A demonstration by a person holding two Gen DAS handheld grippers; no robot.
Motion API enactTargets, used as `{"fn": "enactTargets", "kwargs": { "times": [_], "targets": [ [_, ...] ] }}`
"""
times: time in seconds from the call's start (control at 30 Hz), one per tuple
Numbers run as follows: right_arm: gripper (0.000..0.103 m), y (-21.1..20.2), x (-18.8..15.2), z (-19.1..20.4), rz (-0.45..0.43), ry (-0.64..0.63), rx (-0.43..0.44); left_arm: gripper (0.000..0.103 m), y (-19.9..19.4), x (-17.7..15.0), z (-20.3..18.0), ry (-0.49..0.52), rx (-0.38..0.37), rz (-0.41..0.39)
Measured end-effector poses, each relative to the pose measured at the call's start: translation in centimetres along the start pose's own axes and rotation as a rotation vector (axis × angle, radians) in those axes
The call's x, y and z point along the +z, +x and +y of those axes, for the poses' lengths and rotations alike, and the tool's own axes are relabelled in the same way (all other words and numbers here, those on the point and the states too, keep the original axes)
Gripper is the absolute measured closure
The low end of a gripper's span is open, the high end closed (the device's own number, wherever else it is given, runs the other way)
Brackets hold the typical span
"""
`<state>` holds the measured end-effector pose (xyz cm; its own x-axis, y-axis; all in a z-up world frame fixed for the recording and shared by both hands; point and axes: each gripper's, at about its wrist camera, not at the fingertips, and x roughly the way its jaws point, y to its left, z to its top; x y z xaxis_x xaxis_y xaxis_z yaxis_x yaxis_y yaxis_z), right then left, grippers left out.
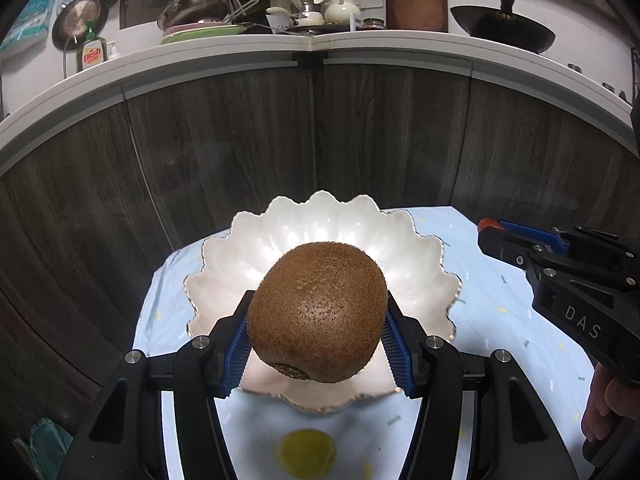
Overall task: Organize fruits
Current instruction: 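Carry the kiwi with the left tool while the right tool carries the red date over the bowl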
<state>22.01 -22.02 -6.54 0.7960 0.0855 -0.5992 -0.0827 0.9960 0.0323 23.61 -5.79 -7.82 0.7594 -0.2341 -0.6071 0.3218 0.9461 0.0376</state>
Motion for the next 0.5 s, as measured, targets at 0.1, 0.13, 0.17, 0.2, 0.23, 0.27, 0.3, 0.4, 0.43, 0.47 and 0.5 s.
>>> {"fn": "enactTargets", "kwargs": {
  "times": [0.1, 0.13, 0.17, 0.2, 0.23, 0.27, 0.3, 0.4, 0.43, 0.47, 0.5],
  "targets": [
    [0.086, 0.9, 0.5, 0.1, 0.001, -0.005, 0.003, 0.046, 1.0, 0.6, 0.5, -0.006, 0.003, 0.005],
    [0.086, 1.2, 0.7, 0.1, 0.002, -0.005, 0.005, 0.045, 1.3, 0.8, 0.6, -0.007, 0.004, 0.007],
    [0.086, 1.4, 0.8, 0.1, 0.003, -0.005, 0.006, 0.046, 1.5, 1.0, 0.7, -0.007, 0.005, 0.007],
    [0.086, 1.8, 0.9, 0.1, 0.006, -0.003, 0.008, 0.046, 1.8, 1.2, 0.8, -0.007, 0.006, 0.008],
    [0.086, 2.0, 1.0, 0.1, 0.008, -0.002, 0.009, 0.046, 2.1, 1.3, 0.9, -0.006, 0.005, 0.009],
    [0.086, 2.3, 1.1, 0.1, 0.011, 0.000, 0.011, 0.046, 2.4, 1.4, 1.0, -0.007, 0.006, 0.010],
    [0.086, 2.7, 1.2, 0.2, 0.014, 0.000, 0.012, 0.046, 2.8, 1.5, 1.1, -0.005, 0.004, 0.013],
    [0.086, 3.5, 1.4, 0.1, 0.024, -0.001, 0.014, 0.046, 3.8, 1.5, 1.1, -0.003, 0.002, 0.023],
    [0.086, 3.8, 1.5, 0.1, 0.027, 0.001, 0.014, 0.046, 4.1, 1.5, 1.1, -0.002, 0.000, 0.027],
    [0.086, 4.1, 1.6, 0.1, 0.031, 0.004, 0.016, 0.046, 4.4, 1.5, 1.1, 0.000, -0.001, 0.031],
    [0.086, 4.5, 1.6, 0.1, 0.036, 0.007, 0.016, 0.046, 4.8, 1.4, 1.0, 0.002, -0.003, 0.037]
  ]
}}
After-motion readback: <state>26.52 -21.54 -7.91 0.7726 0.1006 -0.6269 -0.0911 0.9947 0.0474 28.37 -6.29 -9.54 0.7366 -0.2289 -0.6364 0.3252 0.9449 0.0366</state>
